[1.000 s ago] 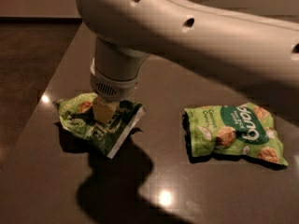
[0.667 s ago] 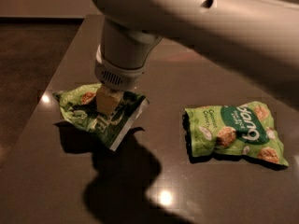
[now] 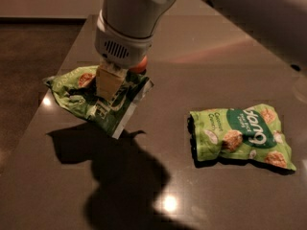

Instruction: Pick green jalapeno chip bag

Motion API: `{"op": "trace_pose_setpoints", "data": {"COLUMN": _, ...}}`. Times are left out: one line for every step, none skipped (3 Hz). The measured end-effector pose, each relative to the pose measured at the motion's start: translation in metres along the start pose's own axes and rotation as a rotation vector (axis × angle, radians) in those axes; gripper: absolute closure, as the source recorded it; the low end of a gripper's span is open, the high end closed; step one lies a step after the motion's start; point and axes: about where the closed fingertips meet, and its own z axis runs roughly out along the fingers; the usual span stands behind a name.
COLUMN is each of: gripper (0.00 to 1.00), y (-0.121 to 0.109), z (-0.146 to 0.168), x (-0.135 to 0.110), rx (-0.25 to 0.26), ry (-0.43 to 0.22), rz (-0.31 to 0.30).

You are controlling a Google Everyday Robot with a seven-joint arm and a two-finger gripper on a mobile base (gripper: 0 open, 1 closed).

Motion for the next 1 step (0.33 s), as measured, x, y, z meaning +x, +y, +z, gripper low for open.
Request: {"op": "trace_pose_setpoints", "data": {"gripper": 1.0, "y": 0.0, "z": -0.0001, "x": 0.0, "rx": 0.0, "ry": 0.0, "rz": 0.0}}
